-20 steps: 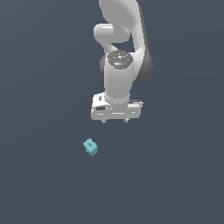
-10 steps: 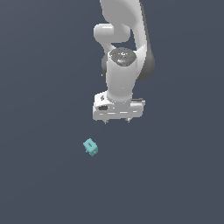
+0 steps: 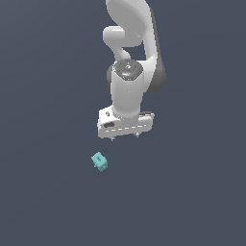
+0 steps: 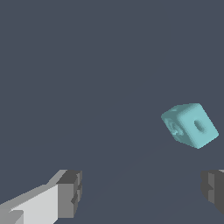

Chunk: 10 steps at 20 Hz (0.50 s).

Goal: Pick up the object and move it to a goal position.

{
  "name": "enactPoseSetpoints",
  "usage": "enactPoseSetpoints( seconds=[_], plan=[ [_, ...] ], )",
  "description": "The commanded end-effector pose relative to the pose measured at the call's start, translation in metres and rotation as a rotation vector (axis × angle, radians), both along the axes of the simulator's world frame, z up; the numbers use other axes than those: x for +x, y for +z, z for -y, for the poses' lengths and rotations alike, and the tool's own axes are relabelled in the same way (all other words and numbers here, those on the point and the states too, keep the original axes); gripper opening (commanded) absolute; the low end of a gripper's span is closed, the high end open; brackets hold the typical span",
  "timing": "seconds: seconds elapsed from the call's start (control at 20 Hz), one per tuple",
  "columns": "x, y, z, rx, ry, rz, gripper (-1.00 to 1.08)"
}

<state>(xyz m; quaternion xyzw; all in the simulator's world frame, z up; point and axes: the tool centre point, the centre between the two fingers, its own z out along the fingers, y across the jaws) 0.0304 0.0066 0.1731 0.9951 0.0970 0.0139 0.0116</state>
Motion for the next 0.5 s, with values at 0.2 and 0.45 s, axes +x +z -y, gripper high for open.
enactPoseSetpoints(
  seconds=[0.2,0.45],
  plan=[
    [0.013,-0.014,0.021,-0.002,0.109,-0.009,1.00],
    [0.024,-0.028,0.041,-0.002,0.212,-0.017,1.00]
  ],
)
